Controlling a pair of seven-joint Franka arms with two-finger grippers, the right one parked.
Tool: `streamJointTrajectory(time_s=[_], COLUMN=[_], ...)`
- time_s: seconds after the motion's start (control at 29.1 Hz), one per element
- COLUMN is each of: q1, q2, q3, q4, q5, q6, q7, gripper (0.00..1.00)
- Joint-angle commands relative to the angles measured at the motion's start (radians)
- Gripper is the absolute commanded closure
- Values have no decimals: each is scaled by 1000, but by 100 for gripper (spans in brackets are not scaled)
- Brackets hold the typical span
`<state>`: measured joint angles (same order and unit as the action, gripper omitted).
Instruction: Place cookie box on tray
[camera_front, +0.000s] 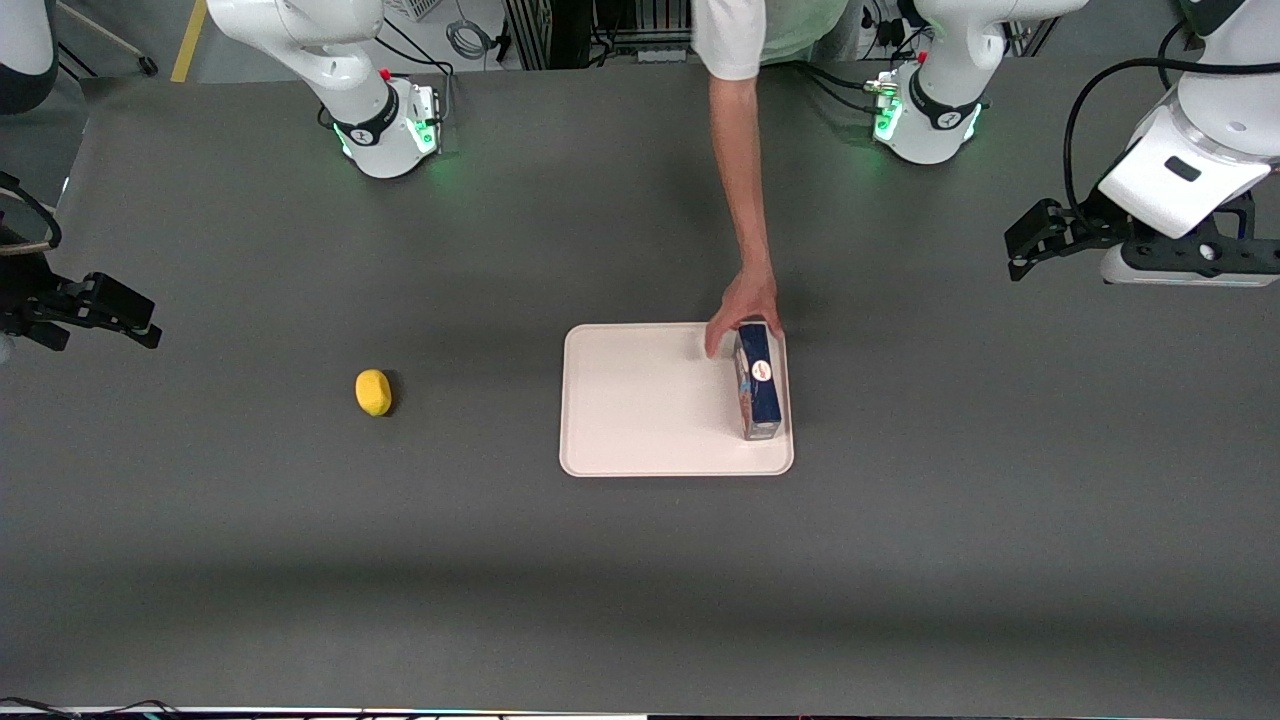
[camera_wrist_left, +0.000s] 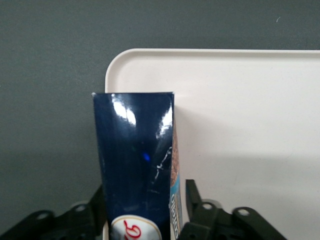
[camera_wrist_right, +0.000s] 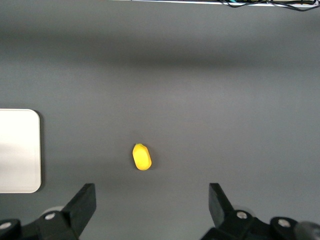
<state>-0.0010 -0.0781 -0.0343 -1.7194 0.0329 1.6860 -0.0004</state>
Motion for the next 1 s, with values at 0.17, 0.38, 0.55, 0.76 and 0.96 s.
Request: streamJointTrajectory(time_s=[0.17,0.38,0.55,0.76,0.96], q1=[-17,-16,-14,-14,-14], q2=[1,1,0,0,-2], q3=[16,17,17,17,17], q4=[7,7,7,7,7], q5=[13,13,13,13,12], q6=[-6,-9,-9,-11,-22], q7=[13,13,13,13,13], gripper=[0,0,0,0,0])
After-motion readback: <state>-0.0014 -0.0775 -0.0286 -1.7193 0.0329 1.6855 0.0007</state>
